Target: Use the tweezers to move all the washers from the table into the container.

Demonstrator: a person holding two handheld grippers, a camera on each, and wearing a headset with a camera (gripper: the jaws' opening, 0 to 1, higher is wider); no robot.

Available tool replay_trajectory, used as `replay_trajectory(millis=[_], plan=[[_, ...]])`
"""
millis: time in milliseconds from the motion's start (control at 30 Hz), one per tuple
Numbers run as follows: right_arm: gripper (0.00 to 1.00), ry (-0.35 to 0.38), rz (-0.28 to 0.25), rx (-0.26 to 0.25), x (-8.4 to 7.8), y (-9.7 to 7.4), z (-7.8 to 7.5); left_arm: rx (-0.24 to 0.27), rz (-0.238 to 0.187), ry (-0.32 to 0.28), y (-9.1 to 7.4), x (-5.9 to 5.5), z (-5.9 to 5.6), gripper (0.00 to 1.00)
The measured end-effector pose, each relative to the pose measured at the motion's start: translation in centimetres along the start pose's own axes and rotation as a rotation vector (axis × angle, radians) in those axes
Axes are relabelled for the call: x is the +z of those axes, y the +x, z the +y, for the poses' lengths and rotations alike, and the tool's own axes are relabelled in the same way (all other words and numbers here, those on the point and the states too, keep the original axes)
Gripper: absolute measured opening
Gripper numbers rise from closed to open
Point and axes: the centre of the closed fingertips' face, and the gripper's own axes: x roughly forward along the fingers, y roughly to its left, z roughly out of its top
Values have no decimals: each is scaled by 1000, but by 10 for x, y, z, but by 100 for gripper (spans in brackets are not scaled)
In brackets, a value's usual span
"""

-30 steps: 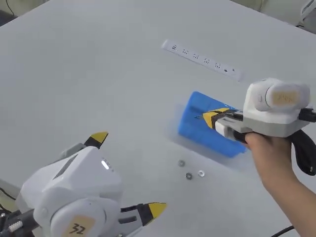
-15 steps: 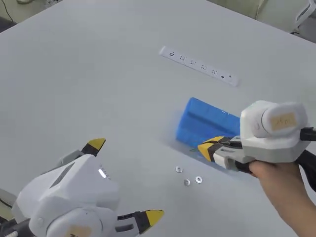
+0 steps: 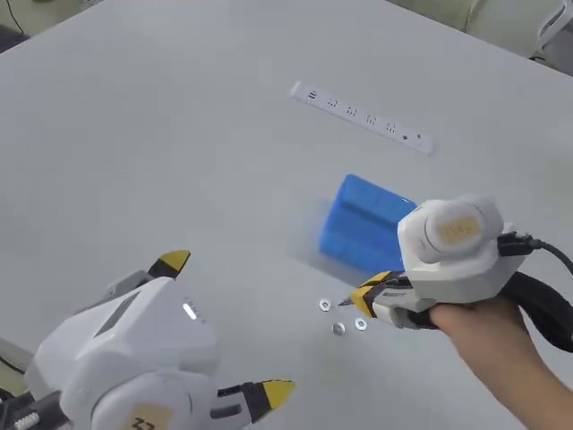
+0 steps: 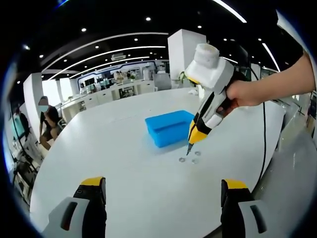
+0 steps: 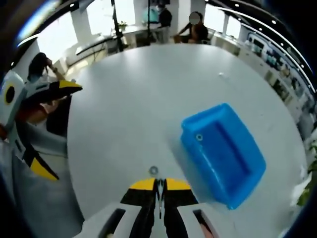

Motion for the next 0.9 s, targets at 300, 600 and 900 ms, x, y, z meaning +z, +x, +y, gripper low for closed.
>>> replay_trajectory(millis=[300,600,900], plan=[[1,44,-64,-9,11,11,-6,-3,8,5,1,-1,-1,99],[1,128,-299,-119,18,10,-7,-9,16,14,1,-2,-2,99],[3,213,-340,-92,16,1,-7,-5,17,19,0,-2,-2,99]])
